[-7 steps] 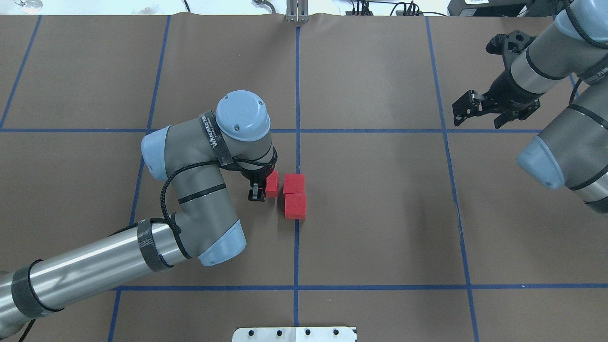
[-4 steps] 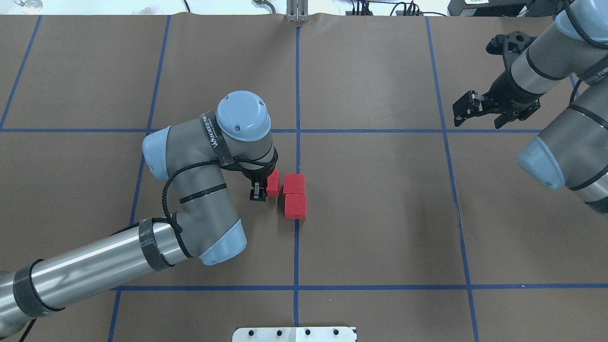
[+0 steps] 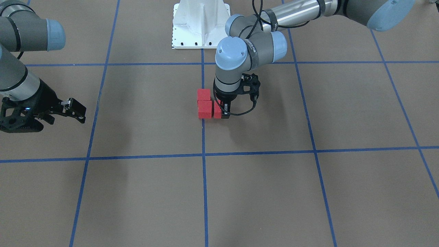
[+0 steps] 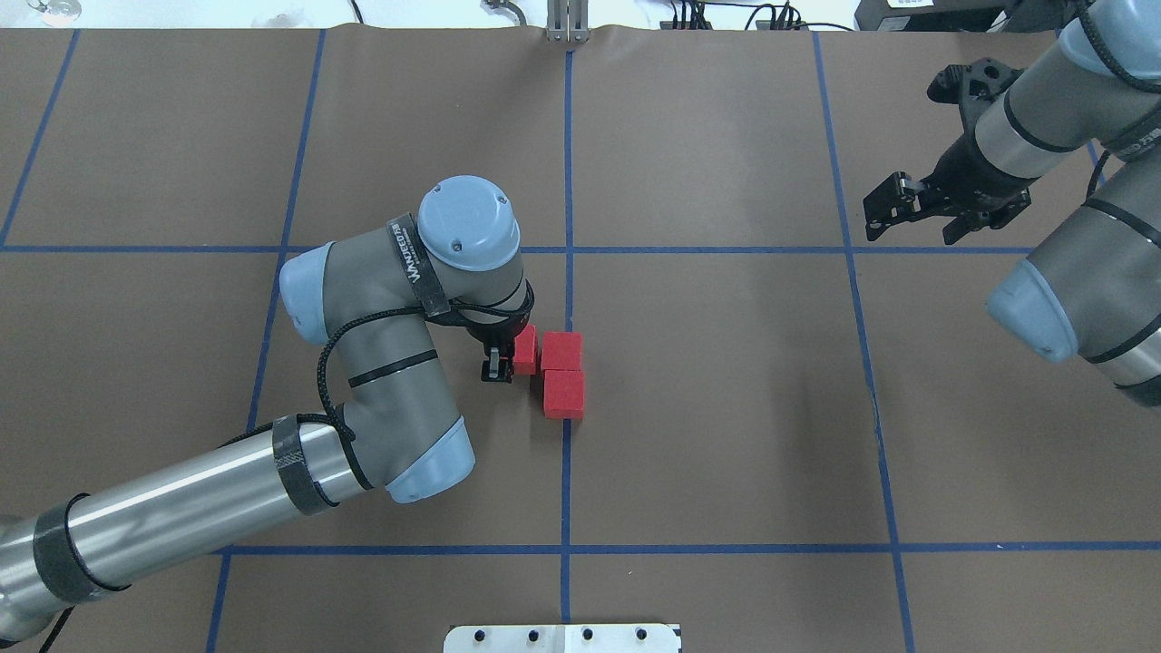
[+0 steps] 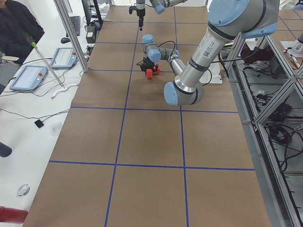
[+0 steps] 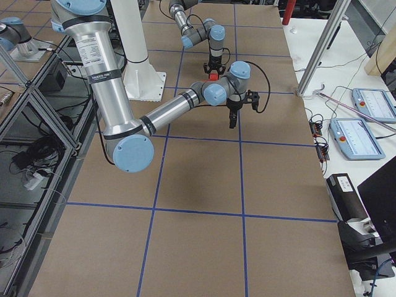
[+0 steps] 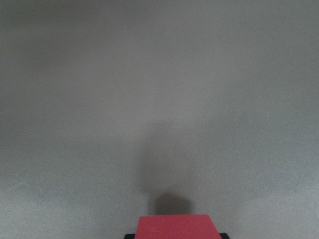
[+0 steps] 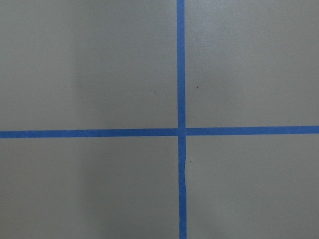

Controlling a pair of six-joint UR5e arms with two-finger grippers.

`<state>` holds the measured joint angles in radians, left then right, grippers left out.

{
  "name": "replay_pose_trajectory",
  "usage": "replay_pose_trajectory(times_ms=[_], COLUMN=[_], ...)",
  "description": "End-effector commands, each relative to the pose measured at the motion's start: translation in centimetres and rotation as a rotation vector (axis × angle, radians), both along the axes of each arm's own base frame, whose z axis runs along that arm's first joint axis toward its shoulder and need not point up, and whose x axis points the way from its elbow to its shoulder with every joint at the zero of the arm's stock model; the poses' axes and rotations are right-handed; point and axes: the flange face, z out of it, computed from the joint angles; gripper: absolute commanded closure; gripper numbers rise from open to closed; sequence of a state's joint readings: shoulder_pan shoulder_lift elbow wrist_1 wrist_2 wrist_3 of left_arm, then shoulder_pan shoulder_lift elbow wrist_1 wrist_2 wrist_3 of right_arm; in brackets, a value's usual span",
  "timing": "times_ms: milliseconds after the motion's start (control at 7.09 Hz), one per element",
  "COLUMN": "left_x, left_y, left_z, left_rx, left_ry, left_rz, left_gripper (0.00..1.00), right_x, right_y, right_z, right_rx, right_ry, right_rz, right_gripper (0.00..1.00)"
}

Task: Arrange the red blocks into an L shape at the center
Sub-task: 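Lower and nudge the red cube against the farther cube of the row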

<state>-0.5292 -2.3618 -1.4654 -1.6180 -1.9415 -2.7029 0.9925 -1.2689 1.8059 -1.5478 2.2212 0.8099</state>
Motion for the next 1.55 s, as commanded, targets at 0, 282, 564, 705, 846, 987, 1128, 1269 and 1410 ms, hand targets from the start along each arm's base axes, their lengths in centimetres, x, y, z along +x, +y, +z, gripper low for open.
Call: replay_pose_trajectory(times_ms=[0, 282, 564, 705, 846, 987, 1128, 1269, 1410], left_x=[0.2, 0.2, 0.2, 0.2, 0.2, 0.3, 0.6, 0.9, 1.0], left_y=[-0.1, -0.1, -0.1, -0.1, -0.1, -0.2, -0.4, -0.5, -0.6], left_z=[-0.1, -0.2, -0.2, -0.3, -0.3, -0.5, -0.8, -1.2, -1.0], left_rx=[-0.001, -0.002, -0.009, -0.011, -0.013, -0.012, -0.017, -0.016, -0.019], left_ry=[-0.001, 0.001, 0.001, 0.002, 0.002, 0.003, 0.002, 0.003, -0.001], left_rz=[0.0, -0.002, -0.008, -0.011, -0.012, -0.012, -0.017, -0.017, -0.017], left_gripper=[1.0, 1.0, 1.0, 1.0, 1.0, 1.0, 1.0, 1.0, 1.0], right_x=[0.0, 0.0, 0.0, 0.0, 0.0, 0.0, 0.0, 0.0, 0.0], right_y=[0.0, 0.0, 0.0, 0.0, 0.0, 0.0, 0.0, 0.0, 0.0], right_z=[0.0, 0.1, 0.1, 0.3, 0.2, 0.2, 0.3, 0.3, 0.3], right_rx=[0.0, -0.001, 0.0, -0.004, -0.003, -0.003, -0.004, -0.004, -0.004], right_ry=[0.0, 0.001, 0.001, 0.003, 0.002, 0.002, 0.003, 0.003, 0.003], right_rz=[0.0, 0.0, -0.001, 0.0, 0.0, 0.0, 0.0, 0.0, -0.001], right_gripper=[0.0, 0.0, 0.0, 0.0, 0.0, 0.01, 0.01, 0.0, 0.0])
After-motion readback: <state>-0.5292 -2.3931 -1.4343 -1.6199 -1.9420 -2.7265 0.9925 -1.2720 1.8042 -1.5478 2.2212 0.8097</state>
